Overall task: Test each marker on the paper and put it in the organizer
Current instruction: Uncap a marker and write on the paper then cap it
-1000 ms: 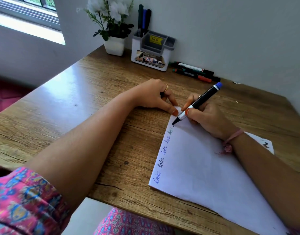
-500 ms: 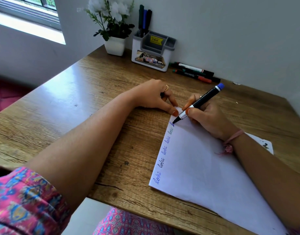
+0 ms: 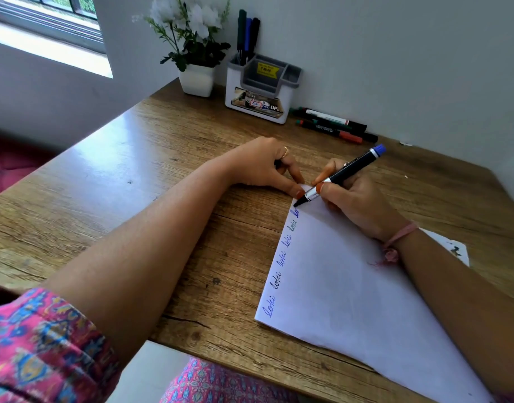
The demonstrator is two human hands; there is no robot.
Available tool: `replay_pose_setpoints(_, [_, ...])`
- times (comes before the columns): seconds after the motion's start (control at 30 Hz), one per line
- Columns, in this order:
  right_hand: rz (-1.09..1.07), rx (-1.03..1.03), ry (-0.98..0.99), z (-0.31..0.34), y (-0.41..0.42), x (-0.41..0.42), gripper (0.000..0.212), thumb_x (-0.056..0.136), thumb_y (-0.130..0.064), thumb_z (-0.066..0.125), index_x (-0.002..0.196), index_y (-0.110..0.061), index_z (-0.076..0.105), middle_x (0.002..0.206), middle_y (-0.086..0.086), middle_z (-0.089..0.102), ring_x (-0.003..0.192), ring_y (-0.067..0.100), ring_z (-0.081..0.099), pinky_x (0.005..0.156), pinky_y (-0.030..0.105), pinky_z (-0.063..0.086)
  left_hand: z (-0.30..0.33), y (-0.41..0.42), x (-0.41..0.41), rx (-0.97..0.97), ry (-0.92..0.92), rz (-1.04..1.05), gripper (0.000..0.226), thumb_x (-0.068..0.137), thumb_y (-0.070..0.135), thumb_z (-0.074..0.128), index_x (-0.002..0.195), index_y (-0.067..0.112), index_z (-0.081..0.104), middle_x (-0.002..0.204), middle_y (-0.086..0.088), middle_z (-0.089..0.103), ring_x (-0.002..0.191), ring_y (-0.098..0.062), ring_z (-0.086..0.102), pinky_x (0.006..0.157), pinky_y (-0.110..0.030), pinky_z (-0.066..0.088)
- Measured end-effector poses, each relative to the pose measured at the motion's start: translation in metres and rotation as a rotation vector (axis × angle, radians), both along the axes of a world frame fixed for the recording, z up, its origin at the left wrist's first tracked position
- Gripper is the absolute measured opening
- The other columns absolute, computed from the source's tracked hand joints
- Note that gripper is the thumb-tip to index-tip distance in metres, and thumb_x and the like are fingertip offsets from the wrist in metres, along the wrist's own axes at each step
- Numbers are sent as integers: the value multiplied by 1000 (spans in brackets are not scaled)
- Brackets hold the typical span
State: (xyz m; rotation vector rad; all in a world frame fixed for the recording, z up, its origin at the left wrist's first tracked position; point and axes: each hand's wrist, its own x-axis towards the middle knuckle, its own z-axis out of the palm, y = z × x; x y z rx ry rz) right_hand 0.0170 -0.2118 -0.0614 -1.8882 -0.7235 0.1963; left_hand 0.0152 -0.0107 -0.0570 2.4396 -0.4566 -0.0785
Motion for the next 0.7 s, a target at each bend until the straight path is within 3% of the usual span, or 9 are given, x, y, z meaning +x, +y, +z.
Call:
replay_pose_setpoints(0.1, [-7,-4,10,0,-2,1,18,70,-9,53,63,-25,55,58,3,47,50,8,40,46,20,33,0,0,0,-1,-1,1,27,68,49,75,90,35,72,58,15,51,54,1,45,57,-20,31])
replay_pose_setpoints(0.23, [-39,2,14,-2,0,2,10,71,-11,53,67,-20,53,49,-11,47,47,6,39,46,18,33,0,1,0,-12,0,-6,32,70,47,74,96,29,74,59,13,51,57,-3,44,59,-22,34])
replay_pose_setpoints(0.7, [-56,23,24,-1,-1,2,5,69,-10,50,69,-15,50,46,-13,47,45,3,38,44,17,33,0,1,1,-20,-1,7,31,66,51,75,92,33,74,54,17,49,53,2,45,58,-22,33])
